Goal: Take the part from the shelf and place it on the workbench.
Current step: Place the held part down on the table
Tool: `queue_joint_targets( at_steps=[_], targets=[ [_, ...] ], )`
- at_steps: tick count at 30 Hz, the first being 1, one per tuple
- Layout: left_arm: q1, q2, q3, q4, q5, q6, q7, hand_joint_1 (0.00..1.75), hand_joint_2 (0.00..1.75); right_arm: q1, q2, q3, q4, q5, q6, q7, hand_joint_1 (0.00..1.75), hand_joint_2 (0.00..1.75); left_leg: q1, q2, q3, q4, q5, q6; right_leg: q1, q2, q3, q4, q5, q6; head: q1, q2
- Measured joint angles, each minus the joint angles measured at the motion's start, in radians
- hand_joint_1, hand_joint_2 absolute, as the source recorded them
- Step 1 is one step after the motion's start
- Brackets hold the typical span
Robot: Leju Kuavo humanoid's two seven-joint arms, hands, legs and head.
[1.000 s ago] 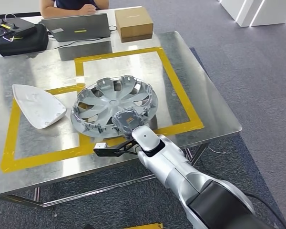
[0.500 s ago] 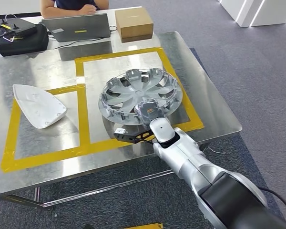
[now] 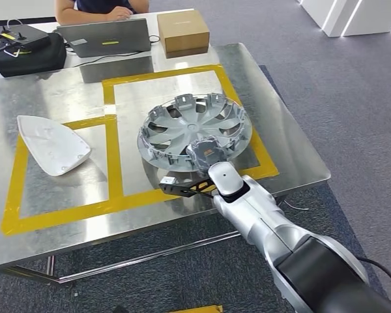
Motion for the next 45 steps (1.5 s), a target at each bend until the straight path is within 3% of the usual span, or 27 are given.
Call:
queue_joint_targets(
  at_steps=[1,5,9,28,33,36,38,41,42,43,45],
  targets=[
    [0.0,0.0,0.0,0.0,0.0,0.001,0.0,0.0,1.75,0.0,0.0,0.0,0.0,0.0,0.0,-0.003,1.75,1.75,0.0,0.0,0.0,0.0,0.0,0.0,0.0,0.0,0.0,0.0,0.0,0.0,0.0,0.0],
    [0.0,0.0,0.001,0.0,0.0,0.002,0.002,0.0,1.75,0.002,0.0,0.0,0.0,0.0,-0.001,-0.008,0.0,0.0,0.0,0.0,0.0,0.0,0.0,0.0,0.0,0.0,0.0,0.0,0.0,0.0,0.0,0.0],
    [0.0,0.0,0.002,0.0,0.003,0.01,-0.002,0.0,0.0,0.011,-0.002,0.0,0.0,-0.003,-0.001,-0.01,0.0,0.0,0.0,0.0,0.0,0.0,0.0,0.0,0.0,0.0,0.0,0.0,0.0,0.0,0.0,0.0],
    [0.001,0.0,0.002,0.002,0.003,-0.006,0.003,0.0,0.0,0.017,-0.012,0.01,0.0,-0.014,0.003,-0.028,0.0,0.0,-0.004,0.0,0.0,0.0,-0.002,0.003,-0.004,0.0,0.0,-0.001,0.0,0.002,0.0,0.0],
    [0.001,0.0,0.002,0.002,0.003,0.001,0.003,0.0,0.0,0.017,-0.013,0.01,0.0,-0.018,0.003,-0.028,0.0,0.0,-0.012,0.0,0.0,0.003,-0.005,0.011,-0.012,0.0,0.001,-0.001,0.0,0.012,0.0,0.0],
    [0.001,-0.001,0.002,0.002,0.003,0.008,0.003,0.0,0.0,0.018,-0.014,0.01,0.0,-0.025,0.003,-0.03,0.0,0.0,-0.012,0.002,0.003,-0.002,0.001,0.023,-0.015,0.001,0.001,-0.003,0.0,0.022,0.0,0.0],
    [0.001,-0.002,0.003,0.002,0.003,0.011,0.003,0.0,0.0,0.017,-0.015,0.01,0.0,-0.029,0.004,-0.032,0.0,0.0,-0.007,0.004,0.007,-0.01,0.01,0.031,-0.014,-0.002,-0.015,0.034,-0.031,0.026,0.002,0.0],
    [0.001,-0.002,0.003,0.002,0.004,0.013,0.003,0.0,0.0,0.022,-0.02,0.011,0.002,-0.034,0.006,-0.035,0.0,0.0,-0.005,0.006,0.009,-0.013,0.013,0.034,-0.014,-0.005,-0.084,0.213,-0.131,0.027,0.004,0.0],
    [0.001,-0.002,0.003,0.002,0.004,0.014,0.003,0.0,0.0,0.025,-0.022,0.011,0.004,-0.035,0.007,-0.036,0.0,0.0,-0.005,0.006,0.008,-0.013,0.013,0.034,-0.014,-0.005,-0.1,0.259,-0.146,0.028,0.004,0.0],
    [0.001,-0.002,0.004,0.002,0.004,0.017,0.003,0.0,0.0,0.029,-0.024,0.011,0.005,-0.037,0.007,-0.038,0.0,0.0,-0.004,0.006,0.008,-0.013,0.013,0.033,-0.014,-0.006,-0.1,0.271,-0.143,0.029,0.004,0.0],
    [0.001,-0.003,0.004,0.002,0.004,0.022,0.003,0.0,0.0,0.036,-0.027,0.011,0.006,-0.041,0.005,-0.042,0.0,0.0,-0.002,0.006,0.008,-0.012,0.015,0.029,-0.016,-0.007,-0.042,0.184,-0.095,0.03,0.004,0.0]
  ],
)
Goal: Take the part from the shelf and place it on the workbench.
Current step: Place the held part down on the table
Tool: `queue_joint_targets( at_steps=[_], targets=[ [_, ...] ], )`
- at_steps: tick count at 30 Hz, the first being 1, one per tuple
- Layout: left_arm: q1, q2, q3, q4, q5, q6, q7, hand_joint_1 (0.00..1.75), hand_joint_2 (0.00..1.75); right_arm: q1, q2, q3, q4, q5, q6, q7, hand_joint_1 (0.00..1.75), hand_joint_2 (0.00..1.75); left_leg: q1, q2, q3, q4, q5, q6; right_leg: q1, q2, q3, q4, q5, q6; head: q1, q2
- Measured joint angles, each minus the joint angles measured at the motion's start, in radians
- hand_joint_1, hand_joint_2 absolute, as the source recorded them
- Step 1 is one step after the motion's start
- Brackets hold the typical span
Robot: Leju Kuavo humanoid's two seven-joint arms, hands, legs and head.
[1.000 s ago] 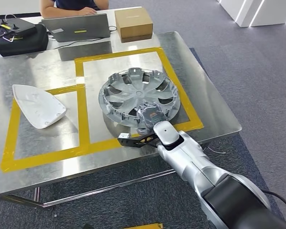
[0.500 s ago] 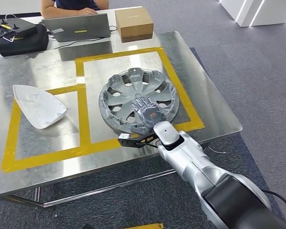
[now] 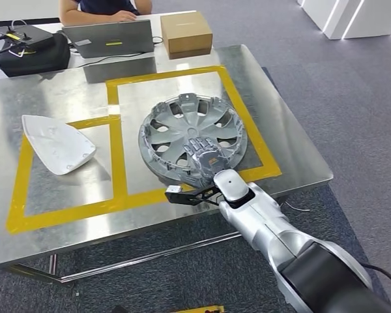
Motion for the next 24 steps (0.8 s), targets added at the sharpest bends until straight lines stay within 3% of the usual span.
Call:
queue_joint_targets(
  at_steps=[2,3,7,9,11,12,13,14,15,17,19,22,23,24],
  targets=[
    [0.0,0.0,0.0,0.0,0.0,0.004,0.0,0.0,0.0,0.002,0.0,0.0,0.0,-0.004,-0.002,-0.004,0.0,0.0,0.0,-0.001,-0.002,0.002,0.002,-0.011,0.001,0.002,0.077,-0.125,0.035,-0.001,-0.001,0.0],
    [0.0,0.0,0.001,0.0,0.0,0.005,0.0,0.0,0.0,0.003,0.0,0.0,0.0,-0.006,-0.003,-0.005,0.0,0.0,0.0,-0.001,-0.003,0.004,0.004,-0.018,0.002,0.004,0.098,-0.158,0.04,-0.005,-0.001,0.0],
    [0.001,0.001,0.001,0.0,0.0,0.007,0.0,0.0,0.0,0.011,0.0,0.001,0.0,-0.007,-0.004,-0.005,0.0,0.0,0.003,-0.001,-0.014,0.011,0.004,-0.043,0.006,0.007,0.092,-0.166,0.051,-0.035,-0.002,0.0],
    [0.001,0.001,0.001,0.0,0.0,0.007,0.0,0.0,0.0,0.012,0.001,0.001,0.0,-0.007,-0.004,-0.005,0.0,0.0,0.005,0.002,-0.041,0.073,-0.055,-0.052,0.003,0.004,0.078,-0.169,0.064,-0.052,-0.004,0.0],
    [0.001,0.001,0.002,0.001,0.0,0.008,0.0,0.0,0.0,0.014,0.001,0.001,0.0,-0.008,-0.004,-0.006,0.0,0.0,0.005,0.004,-0.084,0.199,-0.142,-0.058,0.005,0.002,0.06,-0.169,0.077,-0.059,-0.005,0.0],
    [0.0,0.001,0.002,0.001,0.0,0.008,0.0,0.0,0.0,0.017,0.001,0.001,0.0,-0.008,-0.004,-0.006,0.0,0.0,0.005,0.004,-0.098,0.254,-0.168,-0.059,0.007,0.0,0.051,-0.169,0.084,-0.06,-0.006,0.0],
    [0.0,0.001,0.002,0.001,0.0,0.008,0.0,0.0,0.0,0.021,0.001,0.001,0.0,-0.009,-0.004,-0.007,0.0,0.0,0.005,0.004,-0.098,0.282,-0.175,-0.059,0.008,-0.001,0.041,-0.169,0.092,-0.06,-0.005,0.0],
    [0.0,0.001,0.002,0.001,0.0,0.008,0.0,0.0,0.0,0.024,0.001,0.001,0.0,-0.01,-0.004,-0.007,0.0,0.0,0.005,0.004,-0.082,0.276,-0.163,-0.059,0.008,-0.002,0.031,-0.169,0.1,-0.058,-0.005,0.0],
    [0.0,0.001,0.002,0.001,0.0,0.008,0.0,0.0,0.0,0.027,0.001,0.001,0.0,-0.012,-0.004,-0.007,0.0,0.0,0.005,0.005,-0.047,0.235,-0.14,-0.058,0.008,-0.002,0.023,-0.168,0.108,-0.056,-0.005,0.0],
    [-0.001,0.001,0.002,0.001,0.0,0.009,-0.002,0.0,0.0,0.028,0.001,0.001,0.0,-0.016,-0.004,-0.008,0.0,0.0,0.006,0.007,0.046,0.105,-0.106,-0.056,0.01,-0.001,0.007,-0.167,0.123,-0.048,-0.006,0.0],
    [-0.002,0.0,0.001,0.001,0.001,0.01,-0.004,0.0,0.0,0.028,0.001,0.001,0.0,-0.023,-0.004,-0.011,0.0,0.0,0.004,0.005,0.096,0.021,-0.101,-0.048,0.013,-0.001,-0.003,-0.168,0.14,-0.036,-0.005,0.0],
    [-0.002,0.0,0.002,0.003,0.001,0.011,-0.005,0.0,0.0,0.038,0.0,0.001,0.0,-0.029,-0.004,-0.017,0.0,0.0,-0.001,0.004,0.083,0.007,-0.085,-0.023,0.009,-0.001,-0.011,-0.178,0.157,-0.019,-0.004,0.0],
    [-0.002,0.0,0.003,0.003,0.001,0.012,-0.005,0.0,0.0,0.043,0.0,0.001,0.001,-0.029,-0.004,-0.019,0.0,0.0,-0.001,0.005,0.076,0.006,-0.075,-0.014,0.007,-0.002,-0.019,-0.165,0.137,-0.014,-0.002,0.0],
    [-0.001,0.0,0.003,0.004,0.001,0.012,-0.005,0.0,0.0,0.047,-0.001,0.001,0.002,-0.03,-0.005,-0.02,0.0,0.0,0.001,0.006,0.067,0.005,-0.065,-0.007,0.007,-0.002,-0.033,-0.129,0.099,-0.01,-0.002,0.0]
  ],
)
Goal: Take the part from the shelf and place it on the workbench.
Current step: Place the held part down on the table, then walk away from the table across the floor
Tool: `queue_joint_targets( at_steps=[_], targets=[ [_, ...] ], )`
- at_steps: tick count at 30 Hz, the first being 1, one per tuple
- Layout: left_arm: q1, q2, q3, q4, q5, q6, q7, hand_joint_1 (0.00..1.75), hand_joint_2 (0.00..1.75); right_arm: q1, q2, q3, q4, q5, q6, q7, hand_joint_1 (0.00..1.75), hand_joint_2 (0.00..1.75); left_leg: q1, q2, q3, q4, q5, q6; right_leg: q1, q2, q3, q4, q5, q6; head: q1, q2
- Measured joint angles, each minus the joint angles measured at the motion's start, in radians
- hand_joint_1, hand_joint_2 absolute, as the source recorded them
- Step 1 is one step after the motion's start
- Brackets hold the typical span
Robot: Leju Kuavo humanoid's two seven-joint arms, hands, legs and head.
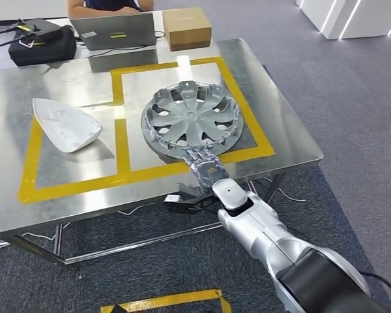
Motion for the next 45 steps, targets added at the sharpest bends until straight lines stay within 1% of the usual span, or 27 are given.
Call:
queue_joint_targets(
  at_steps=[2,3,5,7,9,11,13,15,17,18,19,21,23,25,26,28,29,30,33,34,36,37,39,41,43,44,45],
  targets=[
    [0.0,0.0,0.0,0.0,0.0,0.0,0.0,0.0,0.0,0.004,0.0,0.0,0.001,-0.002,-0.001,-0.003,0.0,0.0,-0.001,0.001,-0.022,0.0,0.019,0.009,0.001,0.0,-0.035,0.129,-0.101,0.003,0.002,0.0],
    [0.0,0.0,0.0,0.0,0.0,0.0,0.0,0.0,0.0,0.006,0.0,0.0,0.002,-0.004,-0.002,-0.005,0.0,0.0,-0.003,0.001,-0.034,0.001,0.028,0.01,0.002,0.0,-0.047,0.193,-0.134,0.004,0.002,0.0],
    [0.0,0.0,0.0,0.0,0.0,-0.001,0.0,0.0,0.0,0.015,0.0,0.0,0.003,-0.011,-0.005,-0.013,0.0,0.0,-0.005,0.001,-0.057,0.001,0.047,0.01,0.005,0.0,-0.03,0.24,-0.137,0.0,0.002,0.0],
    [0.0,0.0,0.0,0.0,0.0,-0.002,0.0,0.0,0.0,0.024,0.001,0.0,0.003,-0.024,-0.01,-0.025,0.0,0.0,-0.006,0.0,-0.076,0.002,0.064,0.006,0.008,0.0,0.058,0.149,-0.096,-0.009,0.002,0.0],
    [0.0,-0.002,0.0,0.0,0.0,-0.001,0.0,0.0,0.0,0.033,0.002,0.0,0.0,-0.047,-0.027,-0.044,0.0,0.0,-0.008,0.0,-0.088,0.003,0.078,-0.002,0.014,0.001,0.162,0.011,-0.092,-0.019,0.001,0.0],
    [0.0,-0.002,0.0,0.0,0.0,0.0,0.0,0.0,0.0,0.055,0.003,-0.001,-0.003,-0.074,-0.056,-0.062,0.0,0.0,-0.006,0.0,-0.092,0.002,0.093,-0.014,0.02,0.002,0.199,-0.052,-0.105,-0.026,0.001,0.0],
    [0.001,-0.002,0.0,0.001,0.0,0.0,0.0,0.0,0.0,0.089,0.003,-0.002,-0.004,-0.091,-0.079,-0.073,0.0,0.0,-0.003,0.0,-0.096,0.003,0.101,-0.027,0.022,0.0,0.191,-0.059,-0.091,-0.037,0.002,0.0],
    [0.001,-0.001,0.0,0.001,0.0,0.001,0.0,0.0,0.0,0.116,0.004,-0.002,-0.004,-0.098,-0.088,-0.078,0.0,0.0,-0.002,0.0,-0.114,0.041,0.051,-0.04,0.018,-0.002,0.177,-0.064,-0.069,-0.052,-0.001,0.0],
    [0.0,-0.001,0.0,0.001,0.0,0.001,0.0,0.0,0.0,0.132,0.004,-0.003,-0.004,-0.116,-0.089,-0.085,0.0,0.0,0.0,0.001,-0.148,0.15,-0.048,-0.05,0.016,-0.003,0.149,-0.065,-0.044,-0.061,-0.004,0.0],
    [0.0,0.0,0.0,0.001,0.0,0.002,0.0,0.0,0.0,0.142,0.004,-0.006,-0.004,-0.136,-0.088,-0.091,0.0,0.0,0.002,0.001,-0.163,0.214,-0.086,-0.054,0.016,-0.003,0.133,-0.065,-0.031,-0.062,-0.004,0.0],
    [0.0,0.0,0.0,0.001,0.0,0.003,-0.001,0.0,0.0,0.157,0.003,-0.011,-0.004,-0.16,-0.088,-0.1,0.0,0.0,0.003,0.001,-0.168,0.261,-0.102,-0.058,0.016,-0.004,0.117,-0.064,-0.019,-0.061,-0.004,0.0],
    [0.0,0.0,0.0,0.001,0.0,0.008,-0.003,0.0,0.0,0.199,0.001,-0.027,-0.004,-0.219,-0.091,-0.121,0.0,0.0,0.008,0.001,-0.135,0.267,-0.073,-0.063,0.015,-0.008,0.088,-0.063,0.003,-0.056,-0.004,0.0],
    [-0.001,-0.001,0.0,0.001,0.0,0.014,-0.007,0.0,0.0,0.248,-0.004,-0.051,-0.003,-0.279,-0.103,-0.139,0.0,0.0,0.015,0.002,-0.039,0.156,-0.033,-0.067,0.015,-0.01,0.063,-0.06,0.023,-0.046,-0.004,0.0],
    [-0.001,-0.003,-0.001,0.002,0.0,0.022,-0.013,0.0,0.0,0.3,-0.012,-0.082,-0.001,-0.34,-0.12,-0.153,0.0,0.0,0.016,-0.002,0.048,0.031,-0.041,-0.058,0.016,-0.011,0.046,-0.056,0.043,-0.033,-0.003,0.0],
    [-0.001,-0.004,-0.002,0.003,0.0,0.027,-0.016,0.0,0.0,0.328,-0.016,-0.101,0.002,-0.369,-0.129,-0.158,0.0,0.0,0.013,-0.003,0.067,-0.001,-0.05,-0.05,0.016,-0.011,0.042,-0.057,0.053,-0.026,-0.003,0.0],
    [-0.001,-0.004,-0.002,0.006,0.002,0.036,-0.019,0.0,0.0,0.387,-0.026,-0.141,0.015,-0.415,-0.149,-0.161,0.0,0.0,0.009,-0.003,0.058,-0.01,-0.042,-0.028,0.011,-0.012,0.039,-0.063,0.07,-0.014,-0.003,0.0],
    [-0.001,-0.005,-0.002,0.008,0.003,0.041,-0.02,0.0,0.0,0.417,-0.032,-0.16,0.023,-0.432,-0.161,-0.157,0.0,0.0,0.008,-0.002,0.049,-0.01,-0.031,-0.018,0.008,-0.012,0.032,-0.057,0.057,-0.008,-0.003,0.0],
    [-0.001,-0.005,-0.002,0.01,0.005,0.046,-0.021,0.0,0.0,0.446,-0.039,-0.181,0.031,-0.444,-0.174,-0.15,0.0,0.0,0.007,-0.001,0.039,-0.011,-0.019,-0.008,0.006,-0.011,0.021,-0.034,0.024,-0.003,-0.002,0.0],
    [-0.001,-0.005,-0.002,0.015,0.018,0.062,-0.026,0.0,0.0,0.514,-0.062,-0.24,0.052,-0.477,-0.221,-0.125,0.0,0.0,0.004,0.0,-0.008,-0.011,0.019,0.007,0.005,-0.008,-0.026,0.146,-0.132,0.003,0.002,0.0],
    [-0.001,-0.005,-0.002,0.017,0.024,0.067,-0.028,0.0,0.0,0.532,-0.07,-0.26,0.058,-0.488,-0.235,-0.119,0.0,0.0,0.002,0.001,-0.026,-0.01,0.032,0.008,0.005,-0.007,-0.032,0.205,-0.155,0.003,0.003,0.0],
    [-0.001,-0.005,-0.002,0.021,0.038,0.075,-0.032,0.0,0.0,0.564,-0.086,-0.299,0.071,-0.509,-0.254,-0.11,0.0,0.0,0.0,0.001,-0.061,-0.008,0.058,0.006,0.005,-0.007,0.003,0.237,-0.133,0.002,0.003,0.0],
    [-0.001,-0.005,-0.002,0.024,0.045,0.078,-0.033,0.0,0.0,0.577,-0.092,-0.317,0.075,-0.517,-0.261,-0.105,0.0,0.0,0.0,0.001,-0.077,-0.008,0.07,0.003,0.005,-0.007,0.046,0.202,-0.106,0.002,0.002,0.0],
    [-0.002,-0.005,-0.002,0.027,0.054,0.082,-0.034,0.0,0.0,0.593,-0.101,-0.347,0.081,-0.528,-0.27,-0.102,0.0,0.0,0.0,0.002,-0.099,-0.006,0.092,-0.006,0.005,-0.005,0.171,0.054,-0.102,0.001,0.004,0.0],
    [-0.002,-0.005,-0.003,0.03,0.059,0.085,-0.035,0.0,0.0,0.599,-0.106,-0.371,0.086,-0.537,-0.275,-0.102,0.0,0.0,-0.001,0.004,-0.107,-0.008,0.114,-0.019,0.01,-0.002,0.243,-0.059,-0.132,-0.006,0.005,0.0],
    [-0.002,-0.005,-0.004,0.034,0.071,0.088,-0.036,0.0,0.0,0.609,-0.109,-0.394,0.092,-0.563,-0.269,-0.101,0.0,0.0,0.002,0.007,-0.109,-0.014,0.133,-0.032,0.014,-0.001,0.24,-0.077,-0.129,-0.024,0.006,0.0],
    [-0.002,-0.004,-0.004,0.036,0.08,0.09,-0.036,0.0,0.0,0.615,-0.11,-0.409,0.096,-0.584,-0.26,-0.103,0.0,0.0,0.003,0.007,-0.113,-0.012,0.127,-0.038,0.013,-0.003,0.232,-0.078,-0.12,-0.034,0.007,0.0],
    [-0.002,-0.004,-0.005,0.038,0.089,0.092,-0.037,0.0,0.0,0.623,-0.112,-0.428,0.099,-0.607,-0.25,-0.105,0.0,0.0,0.004,0.007,-0.12,0.005,0.1,-0.043,0.013,-0.005,0.225,-0.079,-0.108,-0.044,0.005,0.0]
  ],
)
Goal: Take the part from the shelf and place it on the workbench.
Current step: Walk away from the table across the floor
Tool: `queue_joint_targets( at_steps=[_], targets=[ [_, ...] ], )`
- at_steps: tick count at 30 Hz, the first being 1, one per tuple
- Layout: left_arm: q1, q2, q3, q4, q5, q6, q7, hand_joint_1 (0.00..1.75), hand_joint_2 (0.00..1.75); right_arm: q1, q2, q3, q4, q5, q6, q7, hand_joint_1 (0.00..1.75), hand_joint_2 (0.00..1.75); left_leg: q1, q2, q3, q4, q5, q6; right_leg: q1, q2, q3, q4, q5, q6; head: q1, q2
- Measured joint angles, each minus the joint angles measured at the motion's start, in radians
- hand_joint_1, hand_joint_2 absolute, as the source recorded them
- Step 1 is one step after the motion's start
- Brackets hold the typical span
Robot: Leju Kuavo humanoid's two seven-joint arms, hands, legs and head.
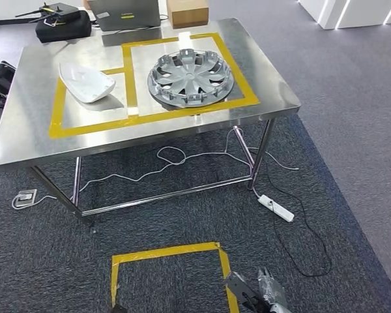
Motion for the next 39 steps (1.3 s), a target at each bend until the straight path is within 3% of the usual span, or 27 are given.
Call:
queue_joint_targets(
  at_steps=[3,4,5,6,7,9,11,12,14,15,16,18,19,20,21,22,24,26,27,29,30,31,33,34,35,37,39],
  targets=[
    [-0.001,0.001,-0.004,0.004,0.022,0.007,-0.005,0.0,0.0,0.024,-0.004,-0.061,0.009,-0.052,0.022,-0.005,0.0,0.0,0.001,0.0,-0.04,0.164,-0.158,-0.008,0.0,-0.004,-0.035,0.0,0.04,-0.015,-0.007,0.0],
    [-0.001,0.002,-0.004,0.004,0.025,0.009,-0.007,0.0,0.0,0.032,-0.006,-0.077,0.012,-0.06,0.024,-0.005,0.0,0.0,0.001,0.0,-0.049,0.225,-0.189,-0.009,0.001,-0.005,-0.05,0.001,0.052,-0.014,-0.007,0.0],
    [-0.001,0.002,-0.005,0.005,0.027,0.009,-0.009,0.0,0.0,0.04,-0.007,-0.091,0.015,-0.065,0.026,-0.005,0.0,0.0,0.001,0.0,-0.046,0.263,-0.195,-0.009,0.002,-0.006,-0.066,0.002,0.063,-0.014,-0.007,0.0],
    [-0.001,0.002,-0.005,0.005,0.028,0.01,-0.01,0.0,0.0,0.045,-0.009,-0.103,0.018,-0.068,0.027,-0.005,0.0,0.0,0.0,0.0,-0.028,0.27,-0.182,-0.008,0.003,-0.007,-0.082,0.004,0.074,-0.012,-0.006,0.0],
    [-0.002,0.002,-0.006,0.005,0.029,0.01,-0.011,0.0,0.0,0.049,-0.01,-0.111,0.02,-0.07,0.028,-0.004,0.0,0.0,0.0,0.0,0.007,0.239,-0.159,-0.004,0.004,-0.007,-0.097,0.005,0.085,-0.01,-0.006,0.0],
    [-0.004,0.002,-0.011,0.005,0.033,0.012,-0.015,0.0,0.0,0.052,-0.01,-0.128,0.023,-0.081,0.032,0.0,0.0,0.0,-0.003,0.0,0.118,0.105,-0.131,0.006,0.006,-0.005,-0.121,0.007,0.106,-0.003,-0.007,0.0],
    [-0.005,0.001,-0.02,0.006,0.043,0.016,-0.022,0.0,0.0,0.057,-0.01,-0.15,0.025,-0.104,0.04,0.005,0.0,0.0,-0.008,0.0,0.199,-0.015,-0.14,0.016,0.008,-0.005,-0.137,0.008,0.128,0.006,-0.006,0.0],
    [-0.005,0.001,-0.023,0.006,0.049,0.019,-0.025,0.0,0.0,0.061,-0.01,-0.162,0.028,-0.117,0.045,0.007,0.0,0.0,-0.011,-0.001,0.211,-0.041,-0.143,0.021,0.008,-0.006,-0.143,0.006,0.139,0.012,-0.006,0.0],
    [-0.004,0.0,-0.025,0.009,0.058,0.022,-0.031,0.0,0.0,0.074,-0.011,-0.189,0.036,-0.138,0.053,0.012,0.0,0.0,-0.012,0.0,0.197,-0.047,-0.13,0.034,0.004,-0.006,-0.153,0.004,0.146,0.025,-0.007,0.0],
    [-0.004,0.0,-0.026,0.01,0.062,0.023,-0.032,0.0,0.0,0.082,-0.012,-0.2,0.04,-0.145,0.056,0.016,0.0,0.0,-0.012,0.001,0.188,-0.048,-0.121,0.043,0.002,-0.005,-0.162,0.017,0.127,0.031,-0.006,0.0],
    [-0.004,-0.001,-0.027,0.011,0.064,0.023,-0.033,0.0,0.0,0.091,-0.012,-0.21,0.043,-0.15,0.058,0.018,0.0,0.0,-0.011,0.001,0.179,-0.049,-0.111,0.05,0.001,-0.004,-0.175,0.049,0.09,0.037,-0.004,0.0],
    [-0.004,-0.001,-0.029,0.011,0.067,0.024,-0.034,0.0,0.0,0.101,-0.013,-0.224,0.048,-0.155,0.059,0.02,0.0,0.0,-0.012,0.003,0.157,-0.048,-0.092,0.058,0.0,-0.003,-0.211,0.173,-0.008,0.045,0.0,0.0],
    [-0.004,-0.001,-0.029,0.012,0.067,0.024,-0.034,0.0,0.0,0.103,-0.013,-0.23,0.049,-0.156,0.059,0.02,0.0,0.0,-0.013,0.004,0.144,-0.047,-0.082,0.059,0.0,-0.003,-0.224,0.24,-0.041,0.047,0.0,0.0],
    [-0.004,-0.001,-0.029,0.012,0.068,0.024,-0.034,0.0,0.0,0.104,-0.013,-0.235,0.051,-0.157,0.059,0.02,0.0,0.0,-0.014,0.005,0.13,-0.046,-0.072,0.059,0.0,-0.003,-0.226,0.286,-0.051,0.047,0.0,0.0],
    [-0.004,-0.001,-0.029,0.012,0.068,0.024,-0.034,0.0,0.0,0.106,-0.013,-0.24,0.052,-0.157,0.06,0.02,0.0,0.0,-0.015,0.006,0.117,-0.045,-0.062,0.059,0.0,-0.003,-0.21,0.298,-0.039,0.046,0.0,0.0],
    [-0.004,-0.001,-0.029,0.012,0.068,0.024,-0.034,0.0,0.0,0.107,-0.013,-0.244,0.053,-0.157,0.06,0.02,0.0,0.0,-0.015,0.006,0.104,-0.043,-0.053,0.058,0.0,-0.003,-0.176,0.271,-0.012,0.045,0.0,0.0],
    [-0.004,-0.001,-0.03,0.012,0.068,0.024,-0.034,0.0,0.0,0.106,-0.013,-0.25,0.055,-0.158,0.061,0.021,0.0,0.0,-0.016,0.005,0.083,-0.038,-0.039,0.052,0.001,-0.001,-0.067,0.132,0.023,0.04,0.0,0.0],
    [-0.004,-0.001,-0.032,0.012,0.069,0.024,-0.034,0.0,0.0,0.104,-0.014,-0.255,0.055,-0.16,0.062,0.022,0.0,0.0,-0.016,0.006,0.072,-0.035,-0.023,0.042,0.005,0.003,0.014,0.008,0.014,0.032,-0.001,0.0],
    [-0.004,-0.001,-0.035,0.012,0.069,0.023,-0.034,0.0,0.0,0.105,-0.014,-0.258,0.056,-0.162,0.063,0.021,0.0,0.0,-0.016,0.006,0.068,-0.035,-0.015,0.037,0.007,0.005,0.027,-0.017,0.005,0.029,-0.002,0.0],
    [-0.004,0.0,-0.042,0.012,0.07,0.022,-0.034,0.0,0.0,0.108,-0.014,-0.263,0.057,-0.166,0.064,0.02,0.0,0.0,-0.014,0.005,0.062,-0.035,-0.007,0.026,0.008,0.003,0.015,-0.021,0.016,0.016,-0.001,0.0],
    [-0.004,0.0,-0.045,0.013,0.07,0.021,-0.034,0.0,0.0,0.109,-0.014,-0.266,0.058,-0.168,0.064,0.02,0.0,0.0,-0.013,0.004,0.055,-0.024,-0.022,0.021,0.006,0.002,0.008,-0.022,0.024,0.008,-0.002,0.0],
    [-0.004,0.001,-0.047,0.013,0.071,0.02,-0.033,0.0,0.0,0.109,-0.014,-0.269,0.058,-0.169,0.064,0.02,0.0,0.0,-0.013,0.003,0.044,0.004,-0.055,0.015,0.004,0.0,-0.001,-0.024,0.034,-0.001,-0.003,0.0],
    [-0.005,0.002,-0.049,0.013,0.072,0.019,-0.033,0.0,0.0,0.109,-0.016,-0.274,0.058,-0.172,0.066,0.019,0.0,0.0,-0.01,0.002,0.008,0.118,-0.156,0.007,0.002,-0.002,-0.023,-0.023,0.054,-0.012,-0.006,0.0],
    [-0.005,0.002,-0.049,0.013,0.073,0.019,-0.033,0.0,0.0,0.11,-0.016,-0.276,0.058,-0.173,0.067,0.019,0.0,0.0,-0.009,0.003,-0.009,0.187,-0.194,0.005,0.002,-0.003,-0.036,-0.022,0.064,-0.012,-0.007,0.0],
    [-0.005,0.002,-0.049,0.013,0.073,0.019,-0.033,0.0,0.0,0.11,-0.016,-0.277,0.058,-0.174,0.068,0.019,0.0,0.0,-0.007,0.003,-0.016,0.239,-0.211,0.002,0.002,-0.004,-0.051,-0.019,0.074,-0.01,-0.007,0.0],
    [-0.006,0.002,-0.05,0.013,0.074,0.019,-0.033,0.0,0.0,0.111,-0.016,-0.278,0.059,-0.176,0.068,0.019,0.0,0.0,-0.005,0.003,0.013,0.251,-0.178,-0.001,0.001,-0.007,-0.081,-0.011,0.091,-0.004,-0.007,0.0],
    [-0.007,0.002,-0.051,0.013,0.074,0.019,-0.033,0.0,0.0,0.11,-0.017,-0.28,0.059,-0.177,0.068,0.019,0.0,0.0,0.0,0.002,0.103,0.145,-0.13,-0.002,0.0,-0.007,-0.107,0.001,0.105,0.004,-0.007,0.0]
  ],
)
